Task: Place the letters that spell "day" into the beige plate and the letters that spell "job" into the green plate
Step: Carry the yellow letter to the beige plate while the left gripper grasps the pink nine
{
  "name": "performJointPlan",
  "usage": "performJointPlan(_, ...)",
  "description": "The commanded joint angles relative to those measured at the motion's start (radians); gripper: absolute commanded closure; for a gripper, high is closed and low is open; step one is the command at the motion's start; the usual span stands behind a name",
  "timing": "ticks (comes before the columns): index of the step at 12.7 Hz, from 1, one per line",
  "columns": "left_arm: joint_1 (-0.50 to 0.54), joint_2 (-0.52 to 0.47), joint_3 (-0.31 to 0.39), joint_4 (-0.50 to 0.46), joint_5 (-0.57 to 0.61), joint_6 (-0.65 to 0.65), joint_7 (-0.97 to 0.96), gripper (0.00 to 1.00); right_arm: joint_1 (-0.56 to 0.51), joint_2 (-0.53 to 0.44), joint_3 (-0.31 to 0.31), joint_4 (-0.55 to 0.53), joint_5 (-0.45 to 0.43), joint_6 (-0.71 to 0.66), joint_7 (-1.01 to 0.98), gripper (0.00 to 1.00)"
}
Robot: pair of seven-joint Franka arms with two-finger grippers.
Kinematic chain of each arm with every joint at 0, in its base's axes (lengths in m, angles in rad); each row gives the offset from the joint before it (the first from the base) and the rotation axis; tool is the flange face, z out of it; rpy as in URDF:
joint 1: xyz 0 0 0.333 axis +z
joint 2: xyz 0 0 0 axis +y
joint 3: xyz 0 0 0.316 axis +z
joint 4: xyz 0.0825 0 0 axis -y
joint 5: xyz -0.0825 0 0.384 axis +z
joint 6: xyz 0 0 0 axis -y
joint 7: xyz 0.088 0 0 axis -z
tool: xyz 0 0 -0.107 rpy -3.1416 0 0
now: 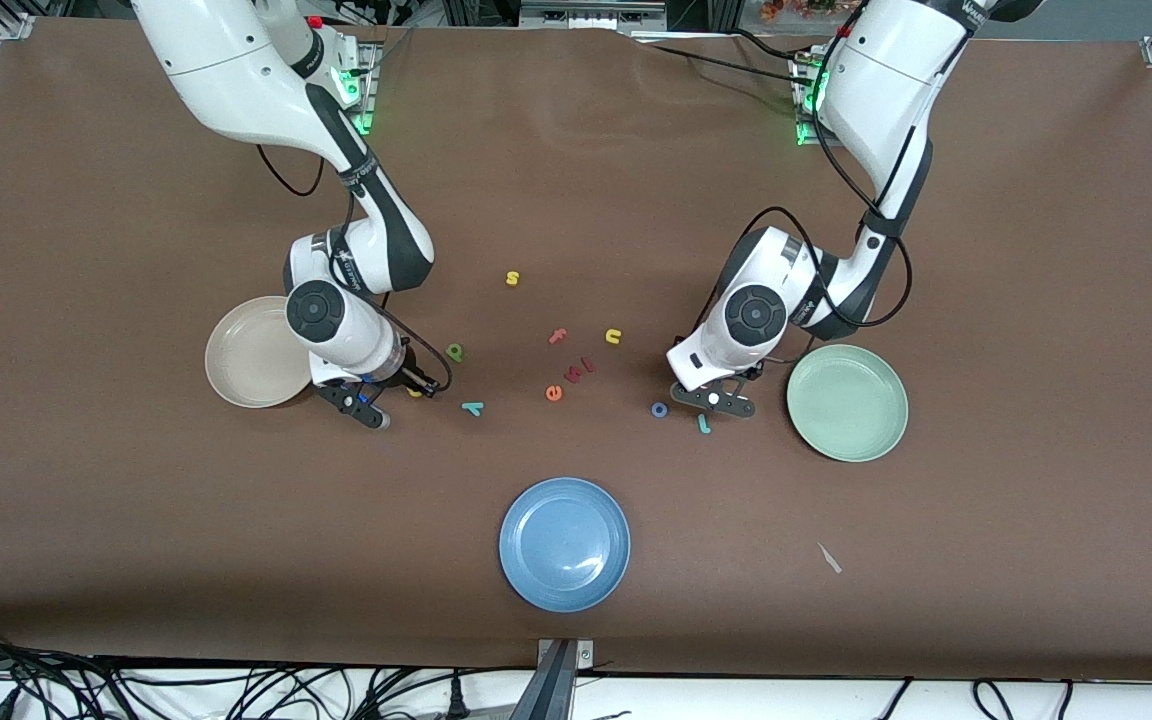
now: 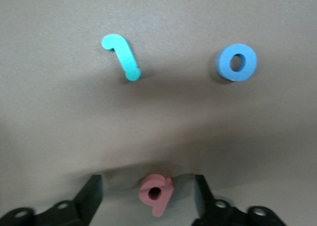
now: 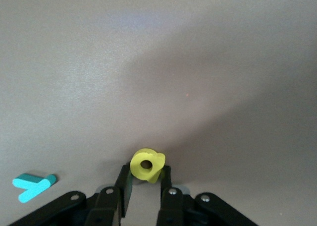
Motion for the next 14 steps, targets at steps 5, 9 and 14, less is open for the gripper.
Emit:
performJointPlan(5, -0.019, -0.033, 0.005, -0.031, -0.016, 0.001, -0.003, 0.91, -0.003, 0.019, -0.005, 0.124, -0.001, -0.162, -0.02, 0.9)
performJointPlan(9, -0.007, -0.115, 0.011, -0.014, -0.005, -0.116, 0.006, 0.92, -0.007, -0.085, -0.094, 0.063, -0.008, -0.328, -0.268, 0.9)
performJointPlan(14, 0.084, -0.187, 0.016, 0.041, 0.049, -0.271, 0.064, 0.91, -0.007, -0.284, -0.224, -0.185, -0.01, -0.319, -0.567, 0.9)
